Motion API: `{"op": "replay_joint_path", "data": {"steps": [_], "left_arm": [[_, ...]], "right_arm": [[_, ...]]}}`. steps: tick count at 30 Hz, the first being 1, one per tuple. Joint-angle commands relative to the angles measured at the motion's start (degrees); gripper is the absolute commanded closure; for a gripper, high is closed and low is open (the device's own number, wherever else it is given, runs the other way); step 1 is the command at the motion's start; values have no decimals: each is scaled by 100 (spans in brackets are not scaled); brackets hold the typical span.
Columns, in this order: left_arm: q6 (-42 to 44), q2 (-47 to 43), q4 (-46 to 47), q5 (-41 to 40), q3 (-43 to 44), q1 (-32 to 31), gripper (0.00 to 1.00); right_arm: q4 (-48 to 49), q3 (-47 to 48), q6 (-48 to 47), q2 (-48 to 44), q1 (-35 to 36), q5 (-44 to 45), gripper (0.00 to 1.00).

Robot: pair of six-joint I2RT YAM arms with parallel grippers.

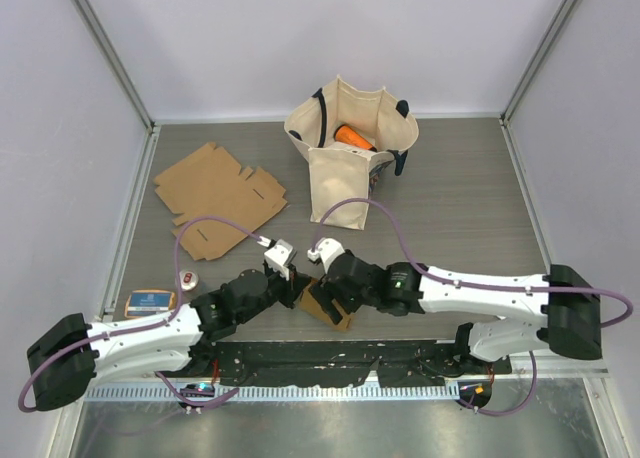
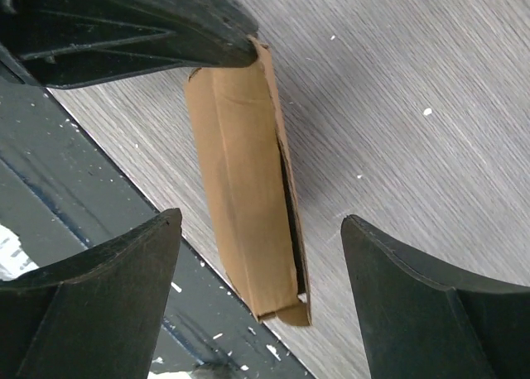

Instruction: Fold the paper box

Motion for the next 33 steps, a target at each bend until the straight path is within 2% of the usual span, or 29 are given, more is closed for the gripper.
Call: {"op": "replay_joint_path", "data": {"steps": [1,7,10,12,15,18,24,30,33], "left_arm": [[-44,-102,41,-10,-75,-24,100],[-97,-190,-29,-98,-93,-24,100],[-176,-172,-108,-168,-58,-24,100],[-229,-129,-117,-177,-23,-24,96],[-352,-84,-161,-186,56,-24,83],[-519,-137,-424,-335,179,-24,68],[-861,-795,-1619,-748,461,-24,53],[-1326,-1727,-2621,-1029,479,-24,47],[-1590,-1991,-3192,-1371,487,-24,50]], "right_arm": [[227,441,-711,452,259,395,18],[165,504,-659,876,497,1247,28],[332,363,-554,929,506,1380,38],[438,240,-501,982,515,1459,45],[622,91,-431,1139,498,1433,51],[842,-41,-369,1306,507,1398,53],[1088,-235,-141,1412,454,1530,54],[1448,-604,263,1369,138,1337,53],[1756,-858,430,1237,-29,1047,51]]}}
